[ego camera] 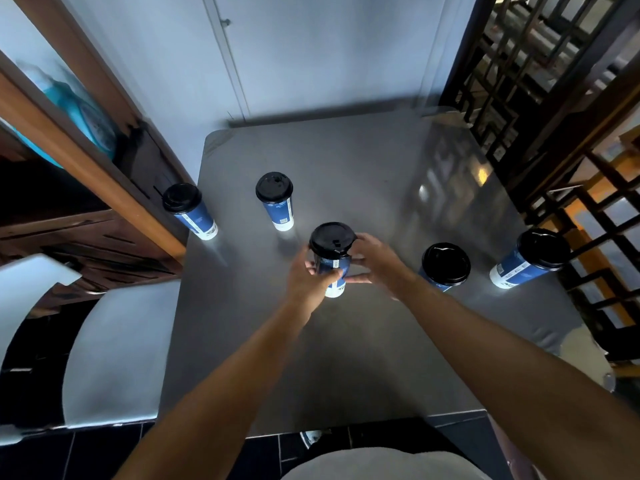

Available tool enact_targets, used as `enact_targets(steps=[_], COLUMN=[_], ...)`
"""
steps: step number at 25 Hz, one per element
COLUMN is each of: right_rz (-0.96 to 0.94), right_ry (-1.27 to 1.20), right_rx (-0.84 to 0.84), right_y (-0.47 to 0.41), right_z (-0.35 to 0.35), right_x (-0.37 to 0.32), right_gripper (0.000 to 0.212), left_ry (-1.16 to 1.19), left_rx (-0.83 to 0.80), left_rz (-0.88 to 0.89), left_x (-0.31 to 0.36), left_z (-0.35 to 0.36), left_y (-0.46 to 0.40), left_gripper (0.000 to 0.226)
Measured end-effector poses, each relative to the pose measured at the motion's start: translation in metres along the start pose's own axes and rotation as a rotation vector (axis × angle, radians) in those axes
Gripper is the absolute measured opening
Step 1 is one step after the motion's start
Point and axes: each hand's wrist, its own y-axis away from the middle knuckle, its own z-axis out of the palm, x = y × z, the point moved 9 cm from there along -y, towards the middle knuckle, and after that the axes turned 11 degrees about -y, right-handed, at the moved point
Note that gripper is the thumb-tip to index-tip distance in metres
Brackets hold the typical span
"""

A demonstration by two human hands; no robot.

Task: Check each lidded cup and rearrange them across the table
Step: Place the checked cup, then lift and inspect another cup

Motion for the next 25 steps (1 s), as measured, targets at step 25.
enact_targets(steps=[25], right_rz=[-0.09], right_ry=[0.207], right_rx=[0.154], right_y=[-0.182], right_z=[-0.07], right_x=[-0.116], right_gripper=[0.019], left_ry=[-0.077], left_rx=[0.097], left_rz=[-0.052], left_x=[0.055], left_z=[0.082], left_y=[-0.187], left_gripper=[0.052])
